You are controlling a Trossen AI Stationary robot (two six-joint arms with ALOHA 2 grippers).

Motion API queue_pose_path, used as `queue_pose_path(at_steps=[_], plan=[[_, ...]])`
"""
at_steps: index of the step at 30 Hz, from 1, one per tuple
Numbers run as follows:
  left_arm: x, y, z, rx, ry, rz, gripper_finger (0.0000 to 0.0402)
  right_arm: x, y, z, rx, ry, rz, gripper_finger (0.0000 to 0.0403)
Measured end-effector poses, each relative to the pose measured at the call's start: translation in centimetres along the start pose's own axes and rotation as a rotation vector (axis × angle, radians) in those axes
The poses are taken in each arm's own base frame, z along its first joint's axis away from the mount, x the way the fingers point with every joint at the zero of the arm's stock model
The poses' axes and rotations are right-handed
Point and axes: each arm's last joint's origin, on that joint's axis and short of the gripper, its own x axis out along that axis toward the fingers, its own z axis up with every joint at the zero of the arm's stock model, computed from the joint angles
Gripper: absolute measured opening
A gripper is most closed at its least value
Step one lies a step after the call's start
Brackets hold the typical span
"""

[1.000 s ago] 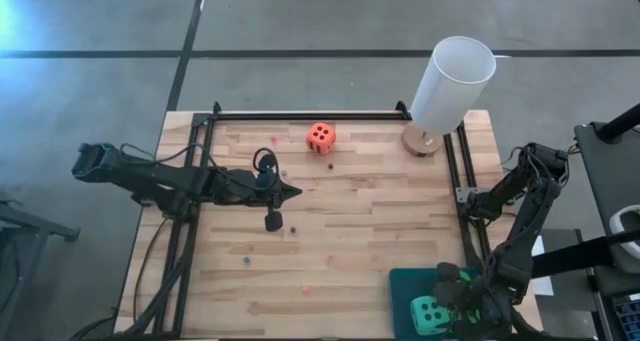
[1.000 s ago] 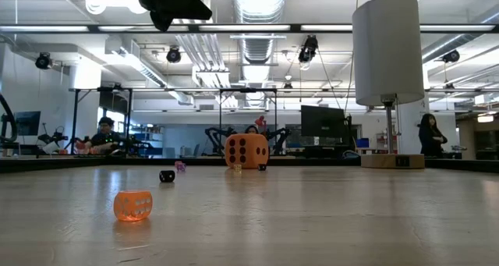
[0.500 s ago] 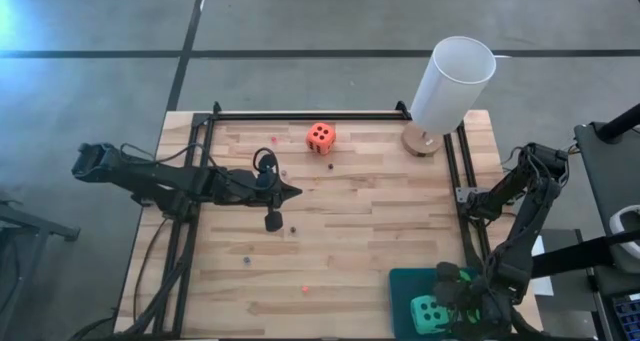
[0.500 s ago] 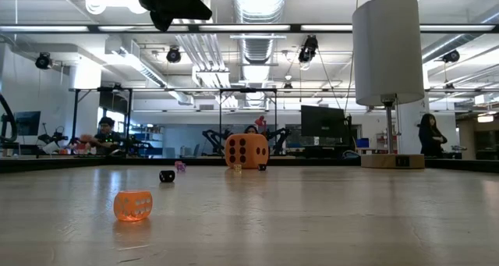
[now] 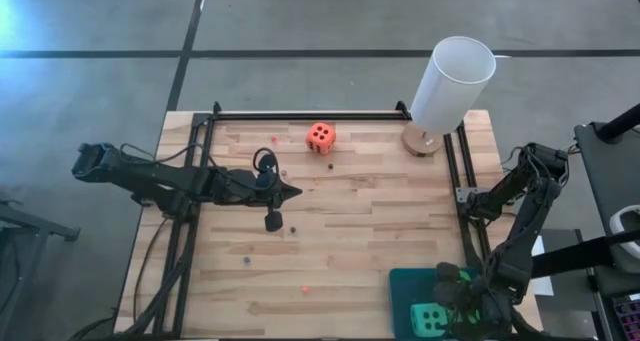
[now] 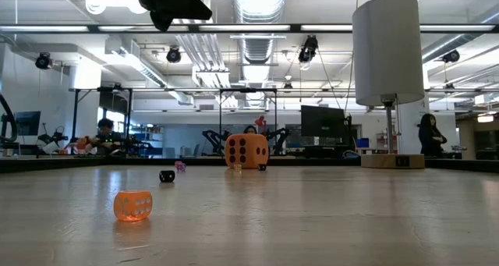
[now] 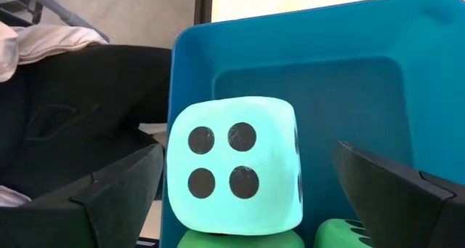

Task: Pick & Place Dice
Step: Put the large orange die into the blue bin

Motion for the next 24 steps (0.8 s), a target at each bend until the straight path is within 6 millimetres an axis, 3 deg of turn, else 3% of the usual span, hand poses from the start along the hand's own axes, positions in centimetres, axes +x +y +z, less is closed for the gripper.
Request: queue_pose_path(at_steps=[14, 24], plan=[[0.0, 0.0, 0.0, 0.000, 0.001, 0.000, 0.0015, -0.4, 0.4, 0.5, -0.016, -0.050, 0.021, 0.0400], [0.0, 0.0, 0.0, 0.001, 0.004, 0.000, 0.0015, -1.1, -0.3, 1.6, 0.002, -0.237, -0.069, 0.0400]])
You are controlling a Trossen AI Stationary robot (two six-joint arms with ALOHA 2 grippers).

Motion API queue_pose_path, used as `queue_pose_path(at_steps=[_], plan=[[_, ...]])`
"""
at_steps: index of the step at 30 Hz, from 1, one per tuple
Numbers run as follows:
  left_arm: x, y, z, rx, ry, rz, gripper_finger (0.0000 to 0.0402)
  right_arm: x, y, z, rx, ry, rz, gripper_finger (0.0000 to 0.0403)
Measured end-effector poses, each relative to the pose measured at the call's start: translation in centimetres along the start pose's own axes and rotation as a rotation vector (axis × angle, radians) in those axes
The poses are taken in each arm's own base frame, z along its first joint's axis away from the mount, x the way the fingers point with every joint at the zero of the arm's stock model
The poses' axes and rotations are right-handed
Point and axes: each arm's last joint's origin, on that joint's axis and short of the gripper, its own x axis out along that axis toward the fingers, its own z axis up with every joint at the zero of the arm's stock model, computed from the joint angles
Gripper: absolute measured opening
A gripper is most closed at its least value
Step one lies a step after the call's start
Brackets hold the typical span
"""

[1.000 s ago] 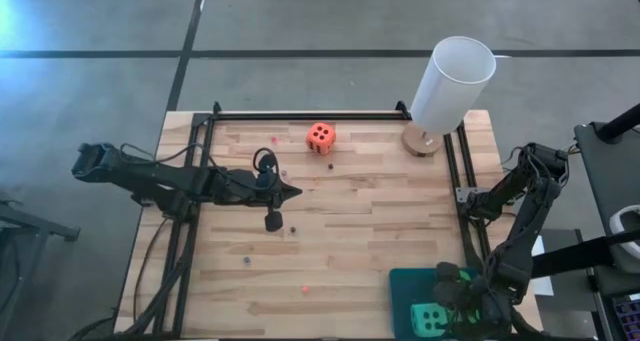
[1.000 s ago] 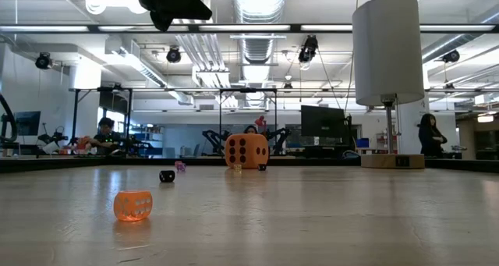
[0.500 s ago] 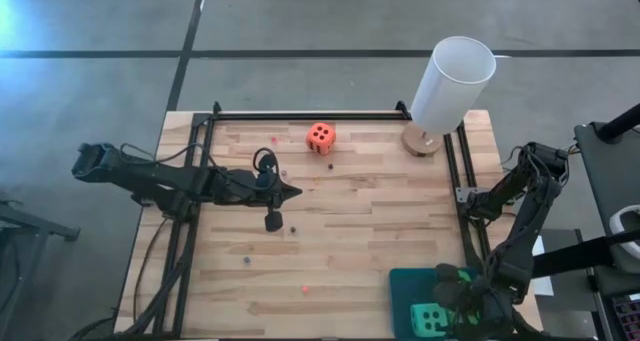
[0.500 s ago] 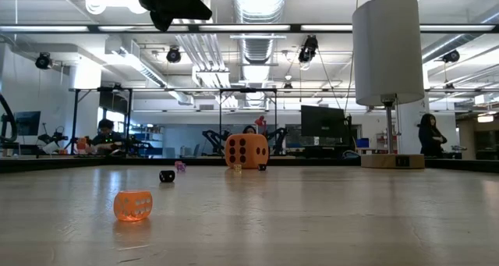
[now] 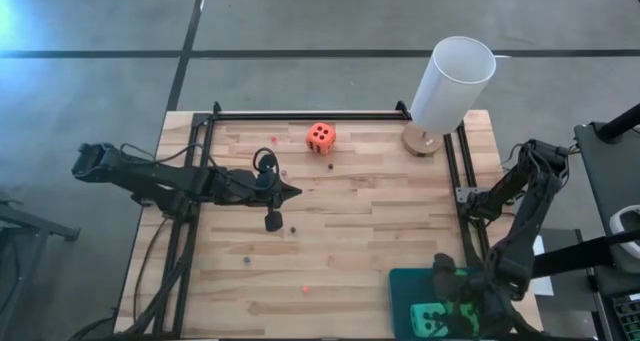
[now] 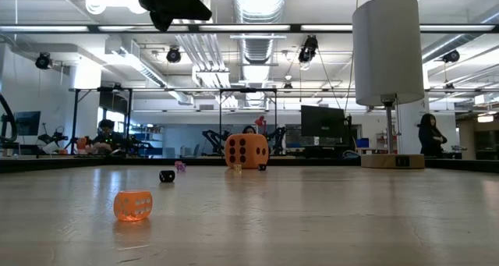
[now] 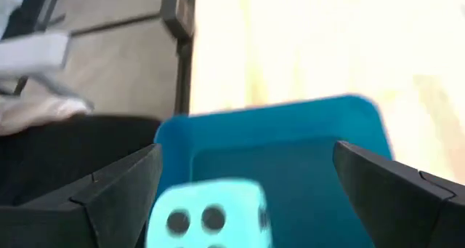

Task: Pick & Place Dice
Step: Put the large orange die into the blue bin

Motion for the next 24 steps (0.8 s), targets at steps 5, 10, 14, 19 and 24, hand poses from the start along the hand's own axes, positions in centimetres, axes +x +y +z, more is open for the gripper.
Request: queue_pose_path(at_steps=[5, 10, 14, 19, 24], plan=[[0.0, 0.0, 0.0, 0.001, 0.003, 0.000, 0.0015, 0.4, -0.5, 0.9, -0.046, -0.075, -0.054, 0.0400], [0.0, 0.0, 0.0, 0.001, 0.002, 0.001, 0.0015, 1.1, -1.4, 2.3, -0.082, -0.167, -0.147, 0.0400], [0.0, 0.0, 0.0, 0.001, 0.003, 0.001, 0.0015, 2.1, -2.6, 3.5, -0.108, -0.188, -0.220, 0.0400], [0.0, 0.0, 0.0, 0.001, 0.003, 0.001, 0.0015, 3.5, -4.6, 5.1, -0.082, -0.194, -0.315, 0.0400], [0.0, 0.0, 0.0, 0.001, 0.003, 0.001, 0.0015, 4.5, -6.4, 6.3, -0.073, -0.191, -0.391, 0.0400]])
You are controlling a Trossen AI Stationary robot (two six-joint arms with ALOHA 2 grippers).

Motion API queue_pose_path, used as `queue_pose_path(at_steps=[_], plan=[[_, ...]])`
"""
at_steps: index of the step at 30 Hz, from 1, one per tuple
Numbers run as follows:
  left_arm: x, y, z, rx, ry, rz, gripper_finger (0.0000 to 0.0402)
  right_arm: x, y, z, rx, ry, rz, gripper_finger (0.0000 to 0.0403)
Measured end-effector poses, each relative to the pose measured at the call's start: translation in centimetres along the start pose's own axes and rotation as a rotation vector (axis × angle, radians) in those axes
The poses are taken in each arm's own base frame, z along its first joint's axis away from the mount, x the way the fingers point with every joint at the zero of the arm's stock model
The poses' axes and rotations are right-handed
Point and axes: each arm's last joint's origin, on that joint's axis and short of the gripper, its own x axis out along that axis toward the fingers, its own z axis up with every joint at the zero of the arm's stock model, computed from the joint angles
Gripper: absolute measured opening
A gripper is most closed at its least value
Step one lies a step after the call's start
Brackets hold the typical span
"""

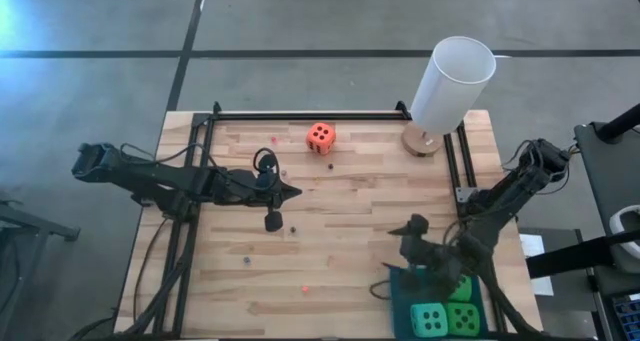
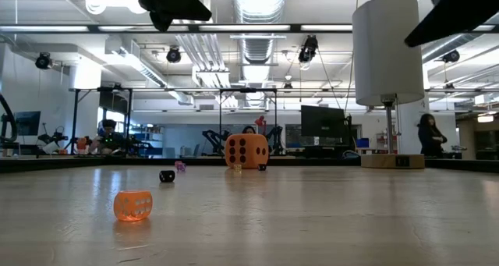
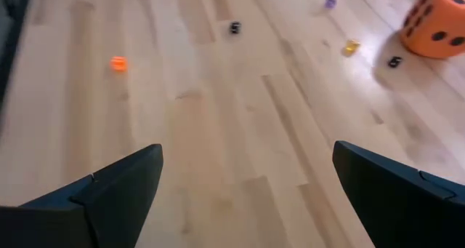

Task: Pick & Place Dice
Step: Put the large orange die into the blue bin

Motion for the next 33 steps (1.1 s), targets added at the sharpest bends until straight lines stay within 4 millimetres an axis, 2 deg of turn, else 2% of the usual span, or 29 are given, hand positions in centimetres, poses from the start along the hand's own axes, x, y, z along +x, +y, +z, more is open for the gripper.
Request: queue_pose_path(at_steps=[10, 29, 33], plan=[[0.0, 0.0, 0.0, 0.000, 0.000, 0.001, 0.0015, 1.9, -1.7, -0.2, 0.048, 0.060, -0.054, 0.0400], [0.0, 0.1, 0.0, 0.005, -0.002, 0.005, 0.0015, 1.9, -1.6, -0.2, 0.049, 0.065, -0.047, 0.0400], [0.2, 1.0, 0.4, -0.082, -0.044, 0.094, 0.0015, 1.9, -1.6, -0.2, 0.049, 0.065, -0.047, 0.0400]])
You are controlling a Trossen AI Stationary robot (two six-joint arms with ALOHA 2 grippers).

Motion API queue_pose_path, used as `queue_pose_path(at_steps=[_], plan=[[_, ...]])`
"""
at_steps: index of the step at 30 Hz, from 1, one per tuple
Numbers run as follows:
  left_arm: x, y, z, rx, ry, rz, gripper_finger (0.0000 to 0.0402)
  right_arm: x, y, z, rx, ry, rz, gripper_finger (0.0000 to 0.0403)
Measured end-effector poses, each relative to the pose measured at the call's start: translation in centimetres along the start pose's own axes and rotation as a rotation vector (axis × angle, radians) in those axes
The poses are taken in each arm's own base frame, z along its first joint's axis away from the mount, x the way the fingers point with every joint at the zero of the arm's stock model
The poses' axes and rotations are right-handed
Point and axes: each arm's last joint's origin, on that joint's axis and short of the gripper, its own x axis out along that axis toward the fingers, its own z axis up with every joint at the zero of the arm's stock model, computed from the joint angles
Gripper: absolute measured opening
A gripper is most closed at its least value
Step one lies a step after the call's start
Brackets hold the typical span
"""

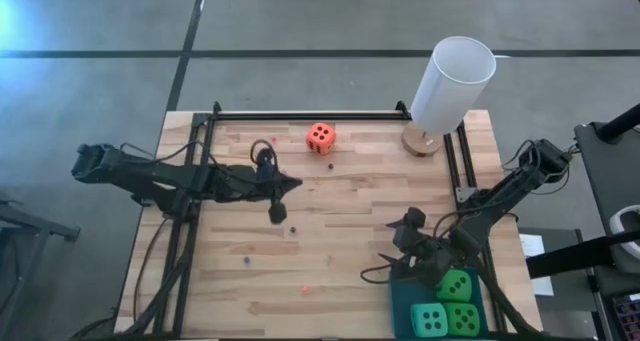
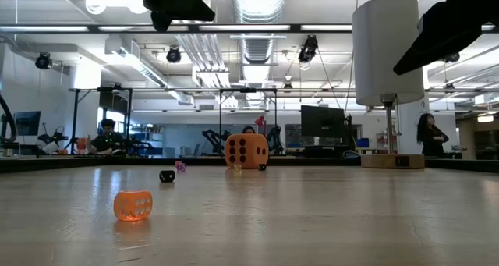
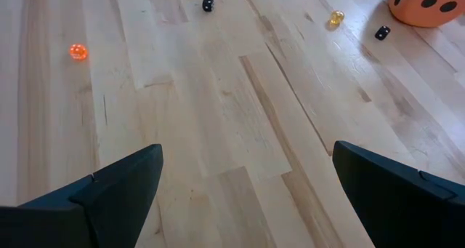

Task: Pick & Place Dice
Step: Put the large orange die into the blue bin

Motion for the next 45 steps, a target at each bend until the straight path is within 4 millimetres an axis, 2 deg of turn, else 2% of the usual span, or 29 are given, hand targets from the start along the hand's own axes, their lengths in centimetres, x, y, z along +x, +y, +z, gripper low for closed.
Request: queue_pose_path(at_steps=[7, 17, 22, 34, 40, 45], plan=[[1.4, 2.7, -0.4, -0.134, 0.044, 0.136, 0.0015, 0.0, 0.0, 0.0, 0.000, 0.000, 0.000, 0.0400], [4.9, 7.4, -1.9, -0.260, 0.121, 0.372, 0.0015, 0.0, 0.0, 0.0, 0.002, 0.000, 0.001, 0.0400], [7.1, 9.8, -3.3, -0.319, 0.163, 0.467, 0.0015, 0.0, 0.0, 0.0, 0.002, -0.001, 0.001, 0.0400], [12.9, 13.7, -5.4, -0.401, 0.242, 0.595, 0.0015, 0.0, 0.0, 0.0, 0.002, -0.001, 0.001, 0.0400], [14.3, 16.8, -5.4, -0.484, 0.226, 0.674, 0.0015, 0.0, 0.0, 0.0, 0.002, -0.001, 0.002, 0.0400], [15.5, 17.5, -5.2, -0.486, 0.233, 0.670, 0.0015, 0.0, 0.0, 0.0, 0.001, -0.001, 0.002, 0.0400]])
